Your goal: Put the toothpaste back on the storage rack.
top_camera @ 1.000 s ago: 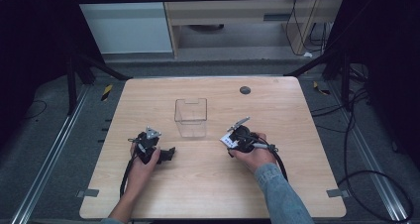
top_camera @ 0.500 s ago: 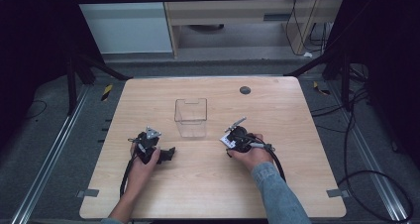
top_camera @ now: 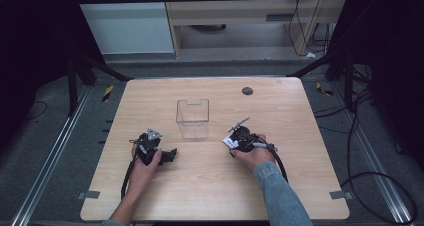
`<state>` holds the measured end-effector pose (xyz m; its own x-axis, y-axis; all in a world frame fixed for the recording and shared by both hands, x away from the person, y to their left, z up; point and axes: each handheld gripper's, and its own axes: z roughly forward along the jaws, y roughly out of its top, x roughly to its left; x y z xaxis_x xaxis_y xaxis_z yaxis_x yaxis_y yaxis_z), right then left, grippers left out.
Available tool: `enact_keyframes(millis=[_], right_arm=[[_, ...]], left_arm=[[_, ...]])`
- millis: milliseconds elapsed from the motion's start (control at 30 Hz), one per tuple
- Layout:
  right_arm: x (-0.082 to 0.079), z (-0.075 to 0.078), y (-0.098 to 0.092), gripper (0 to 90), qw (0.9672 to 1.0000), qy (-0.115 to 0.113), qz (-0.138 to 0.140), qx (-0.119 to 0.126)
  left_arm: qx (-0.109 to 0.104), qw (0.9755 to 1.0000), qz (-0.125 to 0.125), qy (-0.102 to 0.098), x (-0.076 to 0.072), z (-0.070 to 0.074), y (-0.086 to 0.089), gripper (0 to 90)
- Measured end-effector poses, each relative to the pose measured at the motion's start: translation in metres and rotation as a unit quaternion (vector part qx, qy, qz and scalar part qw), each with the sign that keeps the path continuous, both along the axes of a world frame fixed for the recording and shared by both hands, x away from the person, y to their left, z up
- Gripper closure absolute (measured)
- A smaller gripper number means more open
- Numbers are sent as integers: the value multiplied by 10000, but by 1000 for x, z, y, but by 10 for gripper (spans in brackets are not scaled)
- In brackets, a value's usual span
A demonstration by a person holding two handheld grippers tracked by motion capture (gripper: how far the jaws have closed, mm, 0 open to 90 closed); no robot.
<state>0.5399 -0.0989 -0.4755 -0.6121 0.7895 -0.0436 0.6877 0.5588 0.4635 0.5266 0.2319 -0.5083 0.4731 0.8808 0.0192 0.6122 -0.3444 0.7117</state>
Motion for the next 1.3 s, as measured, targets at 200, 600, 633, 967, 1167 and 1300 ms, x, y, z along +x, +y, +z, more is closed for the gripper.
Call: enact_keyframes(millis=[200,600,633,967,1167,1300], right_arm=[[1,-1,-1,487,10000,24,-30,8],[1,0,-2,502,9999,80,-67,50],[0,0,-2,504,9999,85,-56,37],[-1,0,-4,538,9999,127,-75,49],[-1,0,-4,550,9998,158,-136,65],[-1,0,-3,572,9998,150,-93,36]], left_arm=[[-2,10000,1,-1,0,0,0,0],[-1,10000,1,0,0,0,0,0],[-1,10000,0,0,0,0,0,0],[0,10000,0,-1,0,0,0,0],[-1,10000,0,0,0,0,0,0],[-1,10000,0,1,0,0,0,0]])
